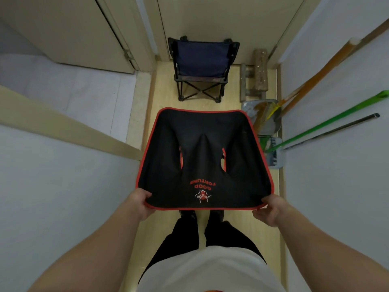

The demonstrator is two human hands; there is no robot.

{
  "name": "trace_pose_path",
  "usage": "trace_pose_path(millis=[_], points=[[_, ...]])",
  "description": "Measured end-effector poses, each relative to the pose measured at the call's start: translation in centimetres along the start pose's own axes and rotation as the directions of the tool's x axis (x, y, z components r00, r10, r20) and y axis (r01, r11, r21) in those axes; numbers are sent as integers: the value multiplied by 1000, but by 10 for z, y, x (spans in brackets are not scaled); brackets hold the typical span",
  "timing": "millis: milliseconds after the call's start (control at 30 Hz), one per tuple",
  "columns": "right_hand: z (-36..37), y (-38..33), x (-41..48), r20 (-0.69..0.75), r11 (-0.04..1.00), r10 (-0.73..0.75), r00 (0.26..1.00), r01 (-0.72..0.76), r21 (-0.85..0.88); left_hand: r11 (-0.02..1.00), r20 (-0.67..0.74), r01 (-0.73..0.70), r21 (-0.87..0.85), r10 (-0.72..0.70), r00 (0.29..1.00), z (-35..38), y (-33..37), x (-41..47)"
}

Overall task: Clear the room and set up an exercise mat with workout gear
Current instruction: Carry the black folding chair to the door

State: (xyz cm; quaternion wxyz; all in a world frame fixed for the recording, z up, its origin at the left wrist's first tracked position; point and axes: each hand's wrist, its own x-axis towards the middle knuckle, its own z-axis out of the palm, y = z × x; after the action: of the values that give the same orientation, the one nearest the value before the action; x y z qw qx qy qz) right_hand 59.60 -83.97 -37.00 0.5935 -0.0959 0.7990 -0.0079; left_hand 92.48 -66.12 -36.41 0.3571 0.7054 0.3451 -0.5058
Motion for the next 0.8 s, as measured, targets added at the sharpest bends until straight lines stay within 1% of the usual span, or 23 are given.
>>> trace_pose_path(millis=[67, 167, 300, 467, 567, 700, 800], points=[[-2, 7, 6, 3, 999, -41, 999, 41, -26, 1000, -38, 6, -25, -7, 999, -6, -9, 8], [1, 12, 3, 28, 999, -42, 999, 43, -24, 1000, -54, 12, -9, -13, 998, -9, -12, 16], [8, 11, 1, 24, 999, -34, 999, 33, 38, 1000, -10, 9, -17, -10, 1000, -5, -12, 14], [19, 3, -3, 63, 993, -7, 998, -1, 114, 989, -7, -66, -133, 65, 998, 9, -1, 16], [29, -13, -5, 56, 991, -36, 998, 29, 132, 979, 4, -107, -175, 109, 994, 17, 14, 17], [45, -38, 1, 28, 994, -64, 998, 61, 93, 967, 70, -164, -193, 180, 981, 31, 40, 13], [58, -57, 2, 21, 991, -106, 994, 104, 88, 964, 119, -200, -175, 223, 968, 43, 62, 11]])
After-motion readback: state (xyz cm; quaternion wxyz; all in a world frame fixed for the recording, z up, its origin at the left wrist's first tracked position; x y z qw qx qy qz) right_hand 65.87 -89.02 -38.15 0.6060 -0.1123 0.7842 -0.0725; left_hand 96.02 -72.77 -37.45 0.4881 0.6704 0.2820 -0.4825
